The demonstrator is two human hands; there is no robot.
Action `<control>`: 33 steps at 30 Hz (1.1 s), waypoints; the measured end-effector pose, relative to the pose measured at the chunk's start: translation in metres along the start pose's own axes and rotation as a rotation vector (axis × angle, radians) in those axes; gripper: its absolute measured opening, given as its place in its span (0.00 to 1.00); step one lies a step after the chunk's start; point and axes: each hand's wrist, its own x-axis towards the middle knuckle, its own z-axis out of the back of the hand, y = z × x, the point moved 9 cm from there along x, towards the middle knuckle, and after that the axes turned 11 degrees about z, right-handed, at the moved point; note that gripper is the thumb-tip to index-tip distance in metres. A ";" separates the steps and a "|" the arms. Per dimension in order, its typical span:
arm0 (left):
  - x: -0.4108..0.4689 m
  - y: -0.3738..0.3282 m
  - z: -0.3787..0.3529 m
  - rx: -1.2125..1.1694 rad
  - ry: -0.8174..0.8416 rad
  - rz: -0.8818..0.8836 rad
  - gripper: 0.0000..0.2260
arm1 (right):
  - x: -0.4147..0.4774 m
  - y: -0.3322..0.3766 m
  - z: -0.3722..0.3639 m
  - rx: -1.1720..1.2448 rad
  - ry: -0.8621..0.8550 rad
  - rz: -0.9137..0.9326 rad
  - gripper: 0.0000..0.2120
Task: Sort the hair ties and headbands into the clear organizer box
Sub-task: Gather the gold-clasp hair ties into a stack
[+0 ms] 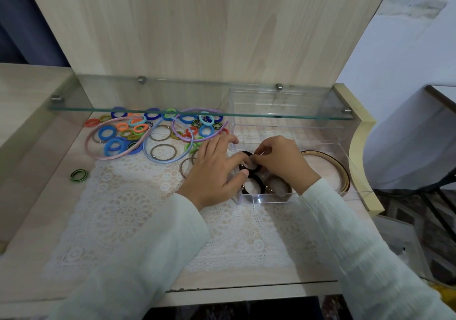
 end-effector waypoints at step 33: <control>0.000 0.019 0.021 0.047 -0.257 0.233 0.15 | -0.008 -0.009 0.001 0.204 -0.015 -0.145 0.04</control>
